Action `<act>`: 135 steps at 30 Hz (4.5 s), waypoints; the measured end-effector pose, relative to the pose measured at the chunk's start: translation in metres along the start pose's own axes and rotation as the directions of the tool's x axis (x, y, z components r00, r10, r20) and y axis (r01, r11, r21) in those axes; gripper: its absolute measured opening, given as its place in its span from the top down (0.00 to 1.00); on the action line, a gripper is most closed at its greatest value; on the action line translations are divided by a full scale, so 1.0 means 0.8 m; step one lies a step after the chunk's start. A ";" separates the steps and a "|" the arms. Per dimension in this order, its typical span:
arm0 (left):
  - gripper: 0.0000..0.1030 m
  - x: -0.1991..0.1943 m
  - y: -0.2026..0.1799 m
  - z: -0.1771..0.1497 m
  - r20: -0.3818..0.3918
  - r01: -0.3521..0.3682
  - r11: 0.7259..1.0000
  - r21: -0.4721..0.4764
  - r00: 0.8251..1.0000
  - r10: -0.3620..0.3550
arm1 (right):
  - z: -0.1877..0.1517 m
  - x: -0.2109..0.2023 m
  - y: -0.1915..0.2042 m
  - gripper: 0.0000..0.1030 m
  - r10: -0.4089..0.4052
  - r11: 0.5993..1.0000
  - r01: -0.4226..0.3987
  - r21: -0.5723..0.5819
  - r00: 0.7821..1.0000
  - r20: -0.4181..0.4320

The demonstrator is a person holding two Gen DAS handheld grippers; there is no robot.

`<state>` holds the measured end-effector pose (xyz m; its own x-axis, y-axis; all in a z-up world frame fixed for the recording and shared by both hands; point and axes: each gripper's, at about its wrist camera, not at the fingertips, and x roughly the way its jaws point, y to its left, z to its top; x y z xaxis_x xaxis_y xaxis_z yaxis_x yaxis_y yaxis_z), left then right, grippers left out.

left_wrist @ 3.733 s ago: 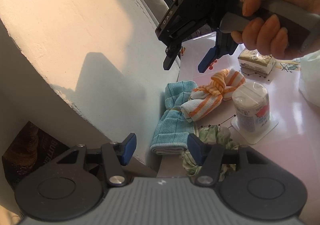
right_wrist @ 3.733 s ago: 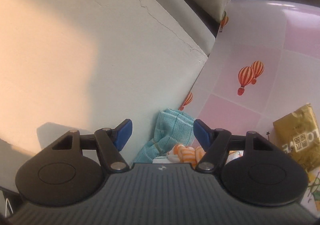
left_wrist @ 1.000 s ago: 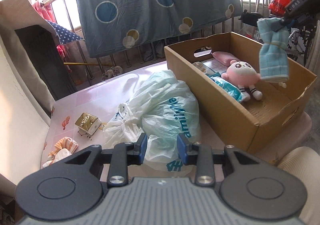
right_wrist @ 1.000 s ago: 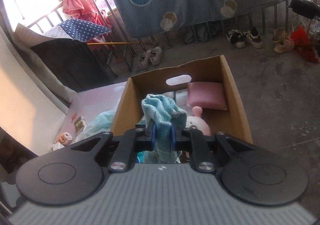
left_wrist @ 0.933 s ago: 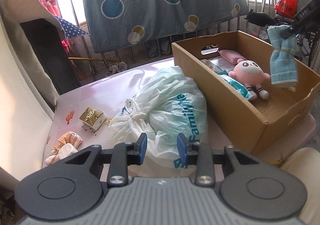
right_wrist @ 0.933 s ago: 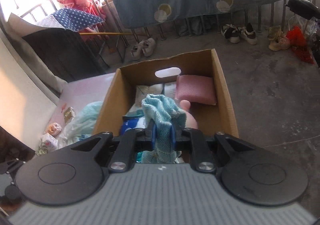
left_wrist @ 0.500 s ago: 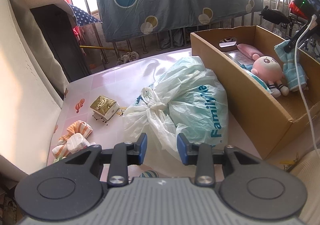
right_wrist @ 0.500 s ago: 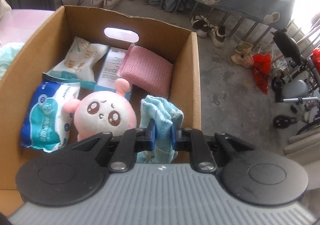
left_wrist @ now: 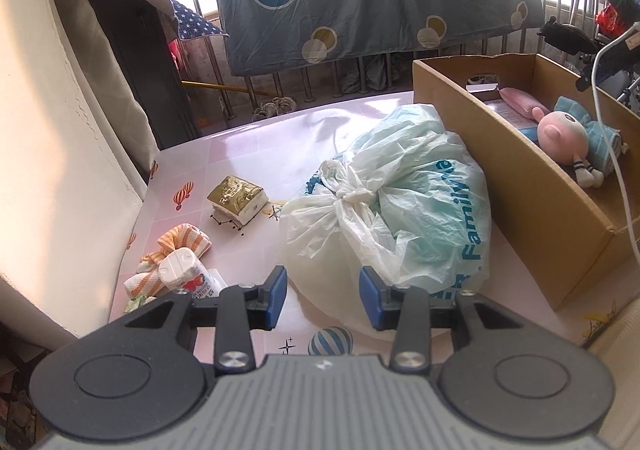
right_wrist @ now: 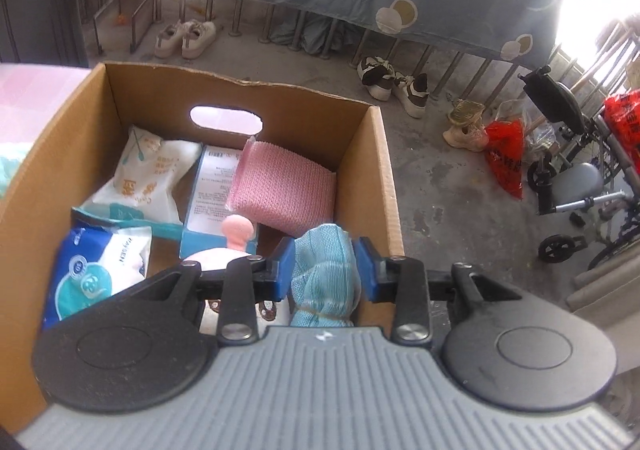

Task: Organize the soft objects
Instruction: 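Carry the teal towel into the cardboard box and open the right gripper, then move the right gripper back to the white yogurt cup on the table, then close the right gripper on the white yogurt cup, then lift the yogurt cup with the right gripper and turn it upright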

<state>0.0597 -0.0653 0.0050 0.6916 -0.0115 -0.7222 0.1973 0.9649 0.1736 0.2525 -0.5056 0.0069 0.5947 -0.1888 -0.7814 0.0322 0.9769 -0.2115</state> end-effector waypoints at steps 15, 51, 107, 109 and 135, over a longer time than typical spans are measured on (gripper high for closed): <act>0.48 -0.023 0.062 -0.050 -0.009 -0.070 0.994 -0.079 0.998 0.069 | -0.041 -0.123 0.049 0.62 0.519 0.772 -0.547 0.324 0.837 0.176; 0.24 -0.033 0.288 -0.152 -0.139 -0.359 0.788 -0.500 0.932 0.336 | -0.014 -0.101 0.656 0.47 0.674 0.617 -0.631 -0.471 0.732 -0.098; 0.24 -0.023 0.180 -0.139 -0.006 -0.060 0.951 -0.303 0.998 0.061 | -0.177 -0.062 0.418 0.51 0.827 0.444 -0.687 0.575 0.562 0.032; 0.27 -0.018 0.170 -0.134 0.009 -0.014 0.958 -0.285 1.000 0.017 | -0.178 -0.064 0.409 0.51 0.822 0.436 -0.689 0.580 0.567 0.056; 0.69 0.037 0.117 -0.086 -0.038 0.118 0.963 -0.241 0.991 -0.131 | -0.184 -0.027 0.418 0.85 0.884 0.259 -0.673 0.693 0.454 0.110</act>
<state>0.0509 0.0431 -0.0462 0.6332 -0.1277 -0.7634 0.1041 0.9914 -0.0795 0.1323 -0.1896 -0.1337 0.3870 0.7889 -0.4774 0.1651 0.4501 0.8776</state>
